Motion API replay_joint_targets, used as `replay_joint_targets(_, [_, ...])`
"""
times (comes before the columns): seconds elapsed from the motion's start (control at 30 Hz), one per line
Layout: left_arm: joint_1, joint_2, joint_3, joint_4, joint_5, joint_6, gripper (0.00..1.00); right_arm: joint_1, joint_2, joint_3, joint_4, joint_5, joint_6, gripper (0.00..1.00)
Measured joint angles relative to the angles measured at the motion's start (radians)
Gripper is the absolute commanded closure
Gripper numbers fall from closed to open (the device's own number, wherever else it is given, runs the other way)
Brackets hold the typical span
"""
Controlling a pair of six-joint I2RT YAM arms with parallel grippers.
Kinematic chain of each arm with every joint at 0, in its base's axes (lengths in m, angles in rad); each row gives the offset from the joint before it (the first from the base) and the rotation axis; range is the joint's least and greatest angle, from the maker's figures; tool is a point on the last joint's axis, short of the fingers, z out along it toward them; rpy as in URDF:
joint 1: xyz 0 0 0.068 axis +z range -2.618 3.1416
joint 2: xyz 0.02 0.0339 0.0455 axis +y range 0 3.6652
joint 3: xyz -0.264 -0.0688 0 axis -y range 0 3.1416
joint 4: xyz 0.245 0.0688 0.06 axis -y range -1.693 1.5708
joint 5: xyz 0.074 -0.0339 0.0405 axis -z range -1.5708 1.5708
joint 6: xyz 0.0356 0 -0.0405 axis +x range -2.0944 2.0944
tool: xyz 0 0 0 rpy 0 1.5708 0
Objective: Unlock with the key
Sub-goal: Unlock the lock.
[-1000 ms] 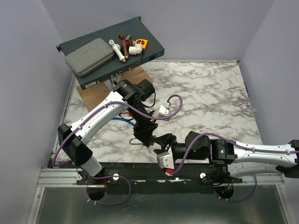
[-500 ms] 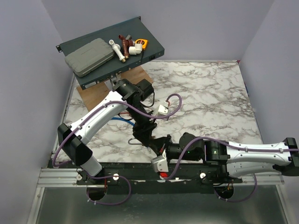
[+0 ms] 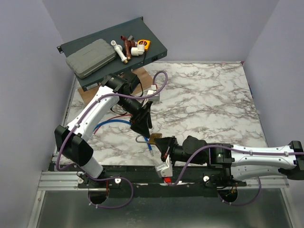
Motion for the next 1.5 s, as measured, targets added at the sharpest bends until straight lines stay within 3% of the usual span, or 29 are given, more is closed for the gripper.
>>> replay_joint_targets(0.07, [0.002, 0.000, -0.010, -0.001, 0.023, -0.001, 0.22, 0.000, 0.000, -0.002, -0.012, 0.012, -0.042, 1.00])
replay_joint_targets(0.17, [-0.003, 0.000, -0.039, -0.001, 0.042, 0.003, 0.03, 0.000, 0.000, -0.002, -0.015, 0.025, -0.095, 0.99])
replay_joint_targets(0.47, [-0.005, 0.040, -0.064, -0.004, 0.049, 0.024, 0.04, 0.008, 0.000, -0.001, -0.017, 0.036, -0.186, 0.99])
replay_joint_targets(0.67, [-0.043, 0.058, -0.075, -0.002, 0.053, 0.029, 0.39, 0.016, 0.000, 0.010, -0.018, 0.045, -0.238, 0.99])
replay_joint_targets(0.77, [-0.070, 0.058, -0.092, 0.000, 0.054, 0.034, 0.47, 0.018, 0.000, 0.011, -0.018, 0.060, -0.261, 0.99])
replay_joint_targets(0.87, [-0.076, 0.058, -0.094, 0.003, 0.055, 0.032, 0.61, 0.020, 0.000, 0.010, -0.016, 0.070, -0.276, 0.99])
replay_joint_targets(0.97, [-0.072, 0.057, -0.095, -0.005, 0.063, 0.027, 0.91, 0.021, -0.003, 0.008, -0.014, 0.075, -0.298, 0.99])
replay_joint_targets(1.07, [-0.053, 0.057, -0.101, -0.052, 0.091, 0.008, 1.00, 0.043, -0.021, -0.012, -0.027, 0.072, -0.381, 0.99])
replay_joint_targets(1.23, [-0.048, 0.053, -0.106, -0.071, 0.113, 0.006, 1.00, 0.051, -0.046, -0.051, 0.008, 0.071, -0.447, 0.89])
replay_joint_targets(1.4, [-0.049, 0.051, -0.105, -0.065, 0.111, 0.007, 1.00, 0.048, -0.045, -0.068, 0.045, 0.082, -0.415, 0.45])
replay_joint_targets(1.5, [-0.056, 0.047, -0.097, -0.037, 0.103, 0.010, 1.00, 0.034, -0.040, -0.071, 0.078, 0.110, -0.363, 0.34])
